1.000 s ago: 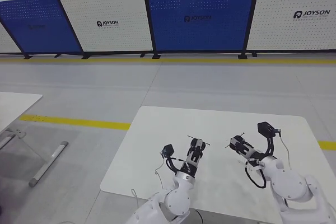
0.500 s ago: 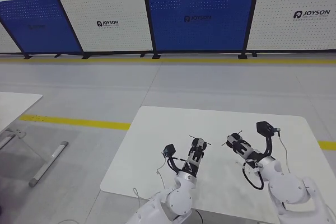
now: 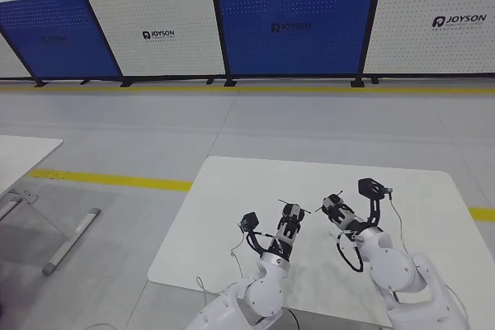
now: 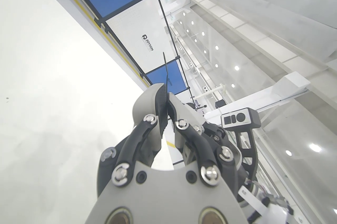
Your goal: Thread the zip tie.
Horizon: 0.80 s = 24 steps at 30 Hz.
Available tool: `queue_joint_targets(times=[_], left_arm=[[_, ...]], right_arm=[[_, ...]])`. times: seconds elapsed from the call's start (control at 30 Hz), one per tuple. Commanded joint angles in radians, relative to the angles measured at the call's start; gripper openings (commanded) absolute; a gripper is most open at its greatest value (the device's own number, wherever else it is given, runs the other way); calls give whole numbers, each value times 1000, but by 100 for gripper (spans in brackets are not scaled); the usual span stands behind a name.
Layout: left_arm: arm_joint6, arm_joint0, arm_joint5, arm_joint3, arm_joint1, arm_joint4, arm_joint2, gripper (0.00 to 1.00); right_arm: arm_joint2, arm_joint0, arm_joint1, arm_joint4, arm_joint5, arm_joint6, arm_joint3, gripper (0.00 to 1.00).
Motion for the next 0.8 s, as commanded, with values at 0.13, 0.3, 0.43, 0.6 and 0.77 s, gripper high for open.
queue_joint_targets(times=[0.13, 0.3, 0.43, 0.6, 0.77], left_arm=[[0, 0, 0, 0, 0, 0, 0, 0], [0, 0, 0, 0, 0, 0, 0, 0], [0, 0, 0, 0, 0, 0, 0, 0], [0, 0, 0, 0, 0, 0, 0, 0], [0, 0, 0, 0, 0, 0, 0, 0]], right_arm=[[1, -1, 0, 0, -1, 0, -1, 0], [20, -24, 0, 48, -48, -21, -2, 0], [25, -27, -1, 53, -58, -27, -3, 0], [2, -1, -6, 47, -48, -16, 20, 0], [-13, 14, -11, 38, -44, -11, 30, 0]])
